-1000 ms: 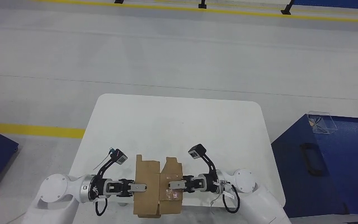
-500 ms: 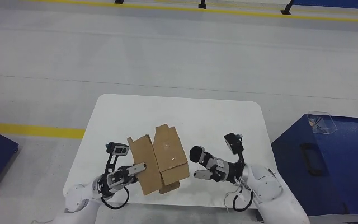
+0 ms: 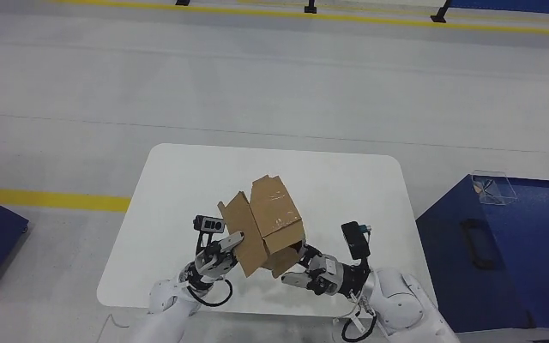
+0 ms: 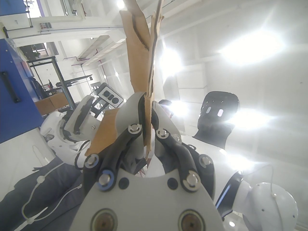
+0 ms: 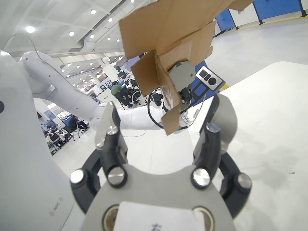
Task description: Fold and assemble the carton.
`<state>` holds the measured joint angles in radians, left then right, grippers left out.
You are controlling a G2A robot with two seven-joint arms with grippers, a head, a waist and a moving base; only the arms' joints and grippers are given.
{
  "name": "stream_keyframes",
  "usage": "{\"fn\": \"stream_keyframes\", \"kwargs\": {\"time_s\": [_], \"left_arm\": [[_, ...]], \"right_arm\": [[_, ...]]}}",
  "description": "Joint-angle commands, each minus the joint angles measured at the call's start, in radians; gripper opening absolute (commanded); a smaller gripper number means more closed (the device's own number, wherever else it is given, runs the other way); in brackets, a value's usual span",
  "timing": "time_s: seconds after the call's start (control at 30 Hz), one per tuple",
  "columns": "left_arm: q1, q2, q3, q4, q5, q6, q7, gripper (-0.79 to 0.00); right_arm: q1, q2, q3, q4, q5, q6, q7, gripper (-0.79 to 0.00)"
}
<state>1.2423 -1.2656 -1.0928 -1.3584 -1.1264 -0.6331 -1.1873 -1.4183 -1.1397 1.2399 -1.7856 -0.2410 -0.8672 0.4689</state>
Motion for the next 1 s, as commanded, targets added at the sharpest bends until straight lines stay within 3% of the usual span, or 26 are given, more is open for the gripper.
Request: {"fn": "stream_keyframes", "kwargs": {"time_s": [0.0, 0.1, 0.17, 0.33, 0.37, 0.4, 0.57, 0.73, 0.9, 0.97], "left_arm": [[0.002, -0.005, -0.001, 0.003, -0.005, 0.01, -0.01, -0.785], [0.007, -0.012, -0.011, 0.008, -0.02, 0.023, -0.023, -0.785], [0.011, -0.016, -0.02, 0.01, -0.021, 0.029, -0.029, -0.785], [0.021, -0.026, -0.038, 0.018, -0.012, 0.038, -0.038, -0.785], [0.024, -0.028, -0.044, 0.02, -0.014, 0.036, -0.036, -0.449], [0.027, -0.029, -0.05, 0.025, -0.01, 0.036, -0.036, 0.0], [0.025, -0.03, -0.116, 0.079, -0.002, 0.013, -0.012, 0.0], [-0.004, -0.02, -0.23, 0.173, -0.013, 0.005, -0.005, 0.0], [-0.037, -0.008, -0.324, 0.222, 0.014, 0.0, 0.001, 0.0], [-0.038, -0.01, -0.334, 0.209, -0.051, 0.029, -0.027, 0.0]], "right_arm": [[0.007, -0.001, -0.011, 0.008, -0.005, 0.005, -0.008, -0.409], [0.015, -0.003, -0.022, 0.015, -0.026, 0.01, -0.021, -0.474], [0.017, -0.004, -0.031, 0.018, -0.033, 0.01, -0.026, -0.77], [0.021, -0.003, -0.047, 0.024, -0.026, 0.01, -0.026, -0.785], [0.021, -0.002, -0.048, 0.024, -0.021, 0.01, -0.024, -0.785], [0.021, -0.001, -0.048, 0.024, -0.013, 0.01, -0.02, -0.785], [0.019, 0.01, -0.015, 0.019, 0.029, 0.031, 0.016, -0.785], [0.005, 0.031, 0.048, -0.015, 0.018, 0.117, 0.137, -0.785], [-0.009, 0.05, 0.086, -0.064, -0.084, 0.217, 0.288, -0.785], [0.0, 0.058, 0.089, -0.085, -0.175, 0.275, 0.37, -0.785]]}}
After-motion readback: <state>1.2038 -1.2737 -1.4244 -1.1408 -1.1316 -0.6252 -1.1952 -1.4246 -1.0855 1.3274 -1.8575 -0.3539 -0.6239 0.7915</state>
